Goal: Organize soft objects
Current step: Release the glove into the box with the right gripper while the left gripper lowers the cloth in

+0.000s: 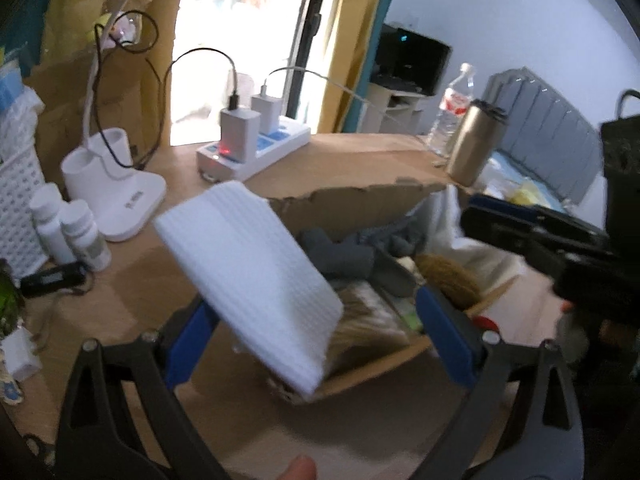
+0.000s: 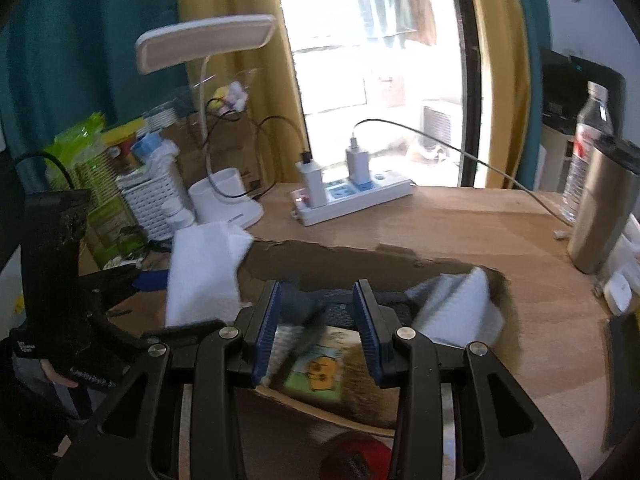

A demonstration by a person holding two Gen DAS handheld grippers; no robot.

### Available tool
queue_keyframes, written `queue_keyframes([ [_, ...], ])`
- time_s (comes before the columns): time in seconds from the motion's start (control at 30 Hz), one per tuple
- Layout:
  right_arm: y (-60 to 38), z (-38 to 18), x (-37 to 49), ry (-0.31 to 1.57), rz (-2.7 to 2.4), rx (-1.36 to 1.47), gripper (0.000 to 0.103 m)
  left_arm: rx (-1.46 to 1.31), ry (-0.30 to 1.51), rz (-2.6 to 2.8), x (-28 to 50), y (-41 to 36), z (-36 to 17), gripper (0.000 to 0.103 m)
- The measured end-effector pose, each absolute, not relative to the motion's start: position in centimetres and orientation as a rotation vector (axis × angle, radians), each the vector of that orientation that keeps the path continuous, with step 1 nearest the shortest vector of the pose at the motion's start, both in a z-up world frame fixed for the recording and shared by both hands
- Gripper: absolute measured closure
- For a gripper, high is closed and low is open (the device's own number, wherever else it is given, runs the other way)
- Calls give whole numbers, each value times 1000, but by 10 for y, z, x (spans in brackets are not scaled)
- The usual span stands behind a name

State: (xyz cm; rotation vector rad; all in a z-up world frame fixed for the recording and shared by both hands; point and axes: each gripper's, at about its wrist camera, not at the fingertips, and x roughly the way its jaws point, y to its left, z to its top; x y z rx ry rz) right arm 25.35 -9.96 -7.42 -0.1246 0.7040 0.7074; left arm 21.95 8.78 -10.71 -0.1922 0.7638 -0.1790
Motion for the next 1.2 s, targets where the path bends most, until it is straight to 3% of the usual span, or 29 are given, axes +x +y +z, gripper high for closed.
queue_keyframes([
  [0.57,-16,-95,259,819,864,-194,64,-173,697,-274,197,88,-108,6],
  [0.9,6,-109,256,870,899,-220,58,-207,705,-237,183,112,-116,6],
  [0.97,5,-109,256,869,905,-215,64,-213,701,-231,182,114,-115,6],
  [1.1,2,-107,254,861,905,-221,94,-217,695,-226,181,117,-114,6],
  [1.2,-1,-107,253,857,903,-222,98,-228,694,-219,181,118,-113,6],
])
